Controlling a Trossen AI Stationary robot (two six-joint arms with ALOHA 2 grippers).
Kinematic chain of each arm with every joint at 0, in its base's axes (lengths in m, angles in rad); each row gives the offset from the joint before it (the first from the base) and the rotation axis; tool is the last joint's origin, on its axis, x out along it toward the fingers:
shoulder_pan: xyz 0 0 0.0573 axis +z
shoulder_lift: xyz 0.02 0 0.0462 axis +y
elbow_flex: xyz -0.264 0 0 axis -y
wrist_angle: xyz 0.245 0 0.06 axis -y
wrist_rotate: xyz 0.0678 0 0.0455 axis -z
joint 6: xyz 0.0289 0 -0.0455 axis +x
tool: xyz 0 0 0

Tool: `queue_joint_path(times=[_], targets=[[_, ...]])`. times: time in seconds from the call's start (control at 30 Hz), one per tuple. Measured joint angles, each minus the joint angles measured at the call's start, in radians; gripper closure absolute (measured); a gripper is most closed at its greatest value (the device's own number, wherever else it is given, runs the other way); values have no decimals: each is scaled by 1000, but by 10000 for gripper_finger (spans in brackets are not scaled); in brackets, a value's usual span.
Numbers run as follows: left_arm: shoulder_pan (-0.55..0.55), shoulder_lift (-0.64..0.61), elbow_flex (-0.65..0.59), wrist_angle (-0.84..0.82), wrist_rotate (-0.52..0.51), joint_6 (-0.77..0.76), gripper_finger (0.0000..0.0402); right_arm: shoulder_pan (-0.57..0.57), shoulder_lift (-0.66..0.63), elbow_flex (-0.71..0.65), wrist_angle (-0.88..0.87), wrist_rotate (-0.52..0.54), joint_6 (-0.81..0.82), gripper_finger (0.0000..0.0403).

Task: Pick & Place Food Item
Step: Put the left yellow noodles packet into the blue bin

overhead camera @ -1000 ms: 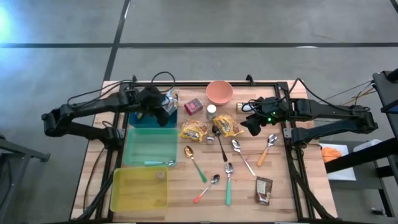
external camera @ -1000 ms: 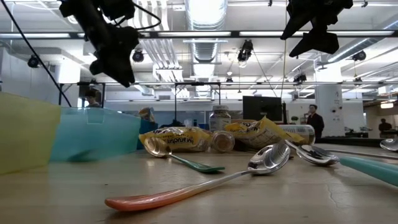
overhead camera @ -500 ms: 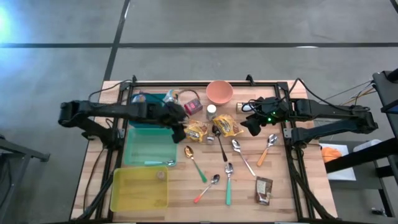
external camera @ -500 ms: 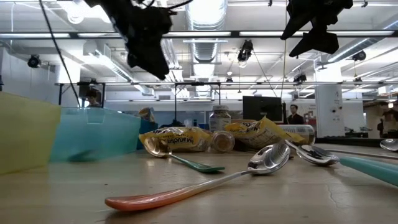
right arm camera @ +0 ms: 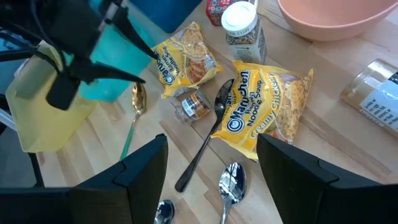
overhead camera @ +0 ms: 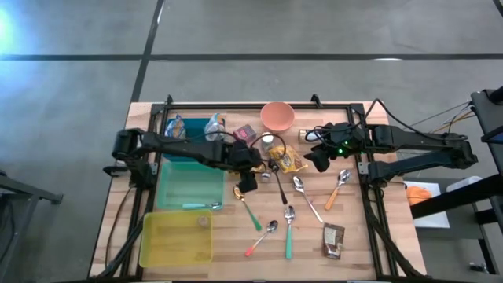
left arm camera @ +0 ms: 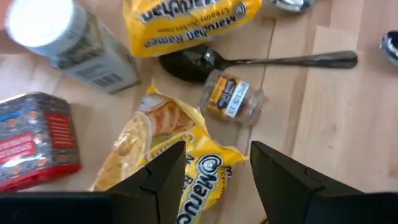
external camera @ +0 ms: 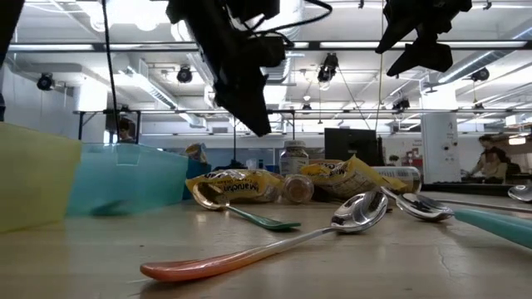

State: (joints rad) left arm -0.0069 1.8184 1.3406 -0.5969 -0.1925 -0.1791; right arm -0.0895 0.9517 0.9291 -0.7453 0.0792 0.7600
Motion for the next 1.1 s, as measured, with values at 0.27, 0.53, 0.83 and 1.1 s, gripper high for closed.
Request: queue_joint_path(times=[0.27,0.53,0.83,1.1], targets=[[-38,34,-27,-6,-49,0,215,0,0,0,-7,0,-5,161],[-84,45,-38,13,-111,74,215,0,0,0,-6,0,-8,161],[-86,95,-39,58,-72,75,215,0,0,0,-7,0,-7,161],[-88,112,-39,90,-152,45,215,0,0,0,-7,0,-8,161]])
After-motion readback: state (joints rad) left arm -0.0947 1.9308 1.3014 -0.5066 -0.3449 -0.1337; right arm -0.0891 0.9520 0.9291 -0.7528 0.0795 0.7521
